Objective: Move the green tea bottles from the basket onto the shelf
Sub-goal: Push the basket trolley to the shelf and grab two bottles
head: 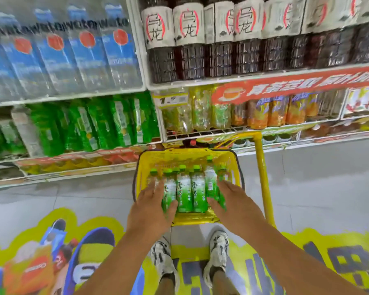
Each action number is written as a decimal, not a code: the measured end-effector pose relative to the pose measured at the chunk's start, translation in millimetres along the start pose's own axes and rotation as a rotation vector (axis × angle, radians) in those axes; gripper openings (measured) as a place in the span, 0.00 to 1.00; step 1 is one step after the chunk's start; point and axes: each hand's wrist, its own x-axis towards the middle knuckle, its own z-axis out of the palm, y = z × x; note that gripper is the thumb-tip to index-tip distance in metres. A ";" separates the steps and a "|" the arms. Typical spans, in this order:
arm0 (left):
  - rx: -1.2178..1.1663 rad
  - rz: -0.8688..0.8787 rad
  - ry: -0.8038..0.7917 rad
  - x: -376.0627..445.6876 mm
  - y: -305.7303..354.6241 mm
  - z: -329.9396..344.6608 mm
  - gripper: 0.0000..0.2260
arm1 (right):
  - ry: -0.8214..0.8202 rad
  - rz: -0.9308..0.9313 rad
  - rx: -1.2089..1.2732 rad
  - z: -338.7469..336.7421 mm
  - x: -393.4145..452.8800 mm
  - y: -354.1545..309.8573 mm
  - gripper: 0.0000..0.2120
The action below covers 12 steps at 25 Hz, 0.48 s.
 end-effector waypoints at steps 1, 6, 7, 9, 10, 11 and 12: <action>-0.016 -0.021 -0.007 6.4 -5.0 14.5 0.34 | -0.003 0.017 0.014 13.0 11.6 7.5 0.35; -0.110 -0.108 -0.028 41.8 -26.5 82.2 0.35 | -0.059 0.071 0.075 76.2 62.9 35.5 0.36; -0.117 -0.123 -0.042 49.8 -30.4 93.2 0.35 | -0.067 0.079 0.093 85.2 72.6 39.7 0.36; -0.133 -0.146 -0.063 66.8 -37.1 112.3 0.35 | -0.065 0.094 0.141 98.7 92.6 47.6 0.35; -0.139 -0.152 -0.065 75.9 -40.1 120.6 0.35 | -0.058 0.104 0.160 102.6 103.2 51.5 0.35; -0.149 -0.159 -0.063 85.1 -44.2 128.7 0.35 | -0.055 0.116 0.176 105.0 113.9 54.5 0.35; -0.159 -0.166 -0.061 94.3 -48.3 136.7 0.35 | -0.053 0.129 0.192 107.5 124.3 57.0 0.35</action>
